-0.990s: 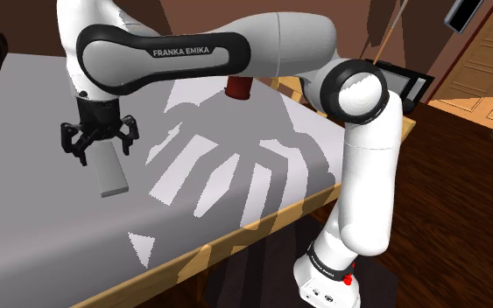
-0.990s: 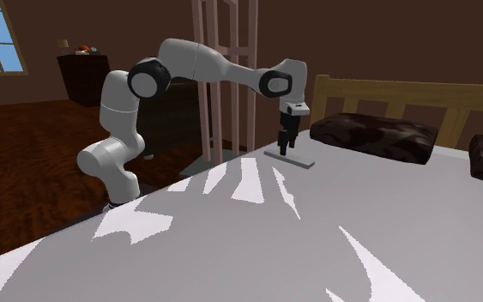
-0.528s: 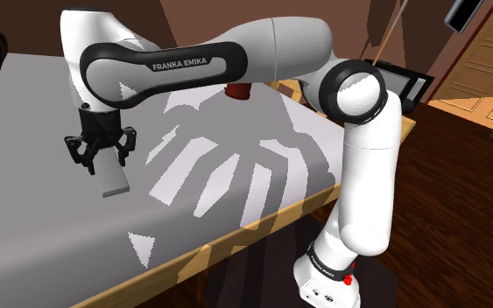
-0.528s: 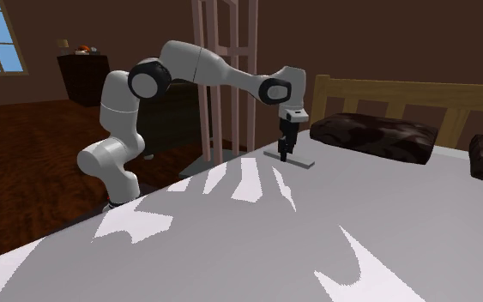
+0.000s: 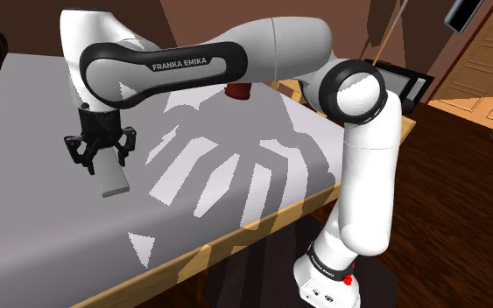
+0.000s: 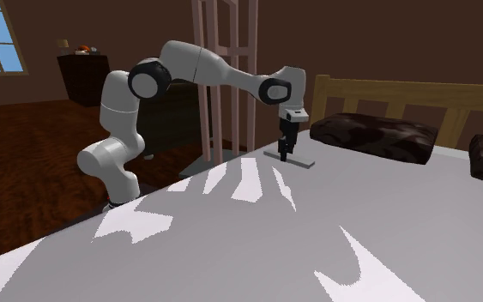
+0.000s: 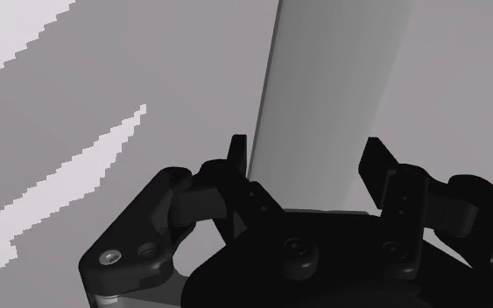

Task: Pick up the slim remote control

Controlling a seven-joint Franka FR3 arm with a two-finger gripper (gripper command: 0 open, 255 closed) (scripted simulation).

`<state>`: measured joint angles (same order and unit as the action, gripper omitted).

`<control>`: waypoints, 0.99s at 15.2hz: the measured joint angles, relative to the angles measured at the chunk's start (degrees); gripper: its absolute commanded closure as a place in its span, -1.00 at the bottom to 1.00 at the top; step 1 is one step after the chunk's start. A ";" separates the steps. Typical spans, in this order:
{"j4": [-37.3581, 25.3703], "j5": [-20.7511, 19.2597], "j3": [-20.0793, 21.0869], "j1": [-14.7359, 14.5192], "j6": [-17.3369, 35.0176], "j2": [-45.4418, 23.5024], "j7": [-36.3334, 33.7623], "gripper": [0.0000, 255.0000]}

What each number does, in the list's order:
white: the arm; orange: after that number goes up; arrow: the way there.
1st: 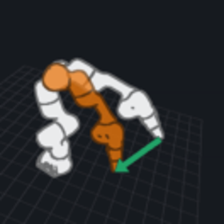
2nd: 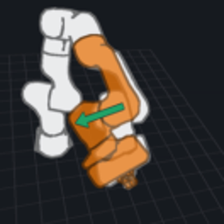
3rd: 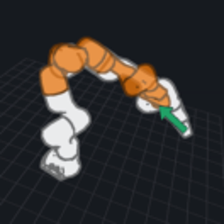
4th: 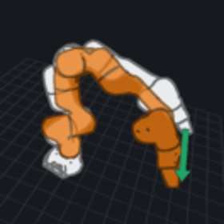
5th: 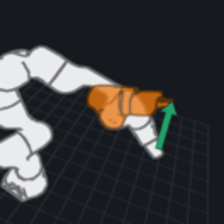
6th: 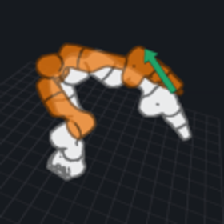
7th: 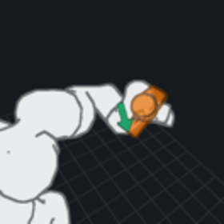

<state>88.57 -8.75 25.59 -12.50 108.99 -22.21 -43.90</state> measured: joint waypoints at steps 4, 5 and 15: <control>-1.91 0.19 0.08 -0.05 -2.25 0.28 0.20 1.00; -2.77 0.16 0.10 -0.18 -2.97 0.15 0.17 1.00; -9.69 0.52 0.40 -0.68 -10.34 0.69 0.46 1.00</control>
<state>78.88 -8.23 25.99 -13.18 98.65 -21.53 -43.44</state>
